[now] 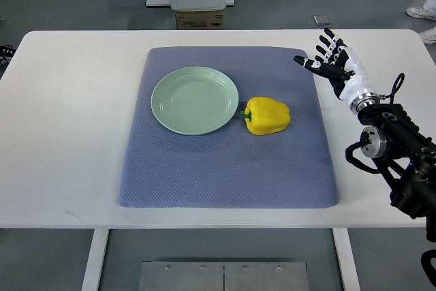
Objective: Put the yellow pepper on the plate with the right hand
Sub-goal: 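Reach the right hand toward the yellow pepper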
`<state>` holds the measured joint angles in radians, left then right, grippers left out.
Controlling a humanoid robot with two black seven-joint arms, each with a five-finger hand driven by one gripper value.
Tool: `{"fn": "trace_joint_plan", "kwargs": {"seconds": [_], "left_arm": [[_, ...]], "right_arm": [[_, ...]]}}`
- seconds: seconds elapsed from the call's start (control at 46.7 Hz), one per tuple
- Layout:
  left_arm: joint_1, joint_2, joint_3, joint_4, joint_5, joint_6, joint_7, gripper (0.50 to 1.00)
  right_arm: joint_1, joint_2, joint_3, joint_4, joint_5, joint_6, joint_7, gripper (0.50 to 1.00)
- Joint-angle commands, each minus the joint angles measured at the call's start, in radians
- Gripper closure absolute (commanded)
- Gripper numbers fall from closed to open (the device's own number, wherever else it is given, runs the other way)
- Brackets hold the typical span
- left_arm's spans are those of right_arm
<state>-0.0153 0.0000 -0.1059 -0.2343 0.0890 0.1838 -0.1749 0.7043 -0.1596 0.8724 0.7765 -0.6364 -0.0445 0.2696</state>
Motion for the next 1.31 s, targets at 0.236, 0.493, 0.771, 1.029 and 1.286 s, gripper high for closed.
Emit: {"fn": "trace_joint_plan", "kwargs": {"seconds": [0.236,0.493,0.771,1.029,1.286], "left_arm": [[0.000,0.000,0.000,0.001,0.000,0.000,0.000,0.500],[0.000,0.000,0.000,0.000,0.000,0.000,0.000,0.500],[0.000,0.000,0.000,0.000,0.000,0.000,0.000,0.500],[0.000,0.000,0.000,0.000,0.000,0.000,0.000,0.500],[0.000,0.000,0.000,0.000,0.000,0.000,0.000,0.500]], "right_arm": [[0.076,-0.121,-0.223,0.073,-0.008,0.041,0.045,0.507],[0.176,-0.198,-0.424,0.109,-0.016,0.086,0.077,0.507],[0.320,-0.236,-0.662,0.112,-0.118,0.095,0.154,0.507],[0.392,-0.239,-0.797,0.155,-0.177,0.095,0.155,0.507],[0.416,-0.239,-0.885,0.167,-0.255,0.094,0.157,0.507]]}}
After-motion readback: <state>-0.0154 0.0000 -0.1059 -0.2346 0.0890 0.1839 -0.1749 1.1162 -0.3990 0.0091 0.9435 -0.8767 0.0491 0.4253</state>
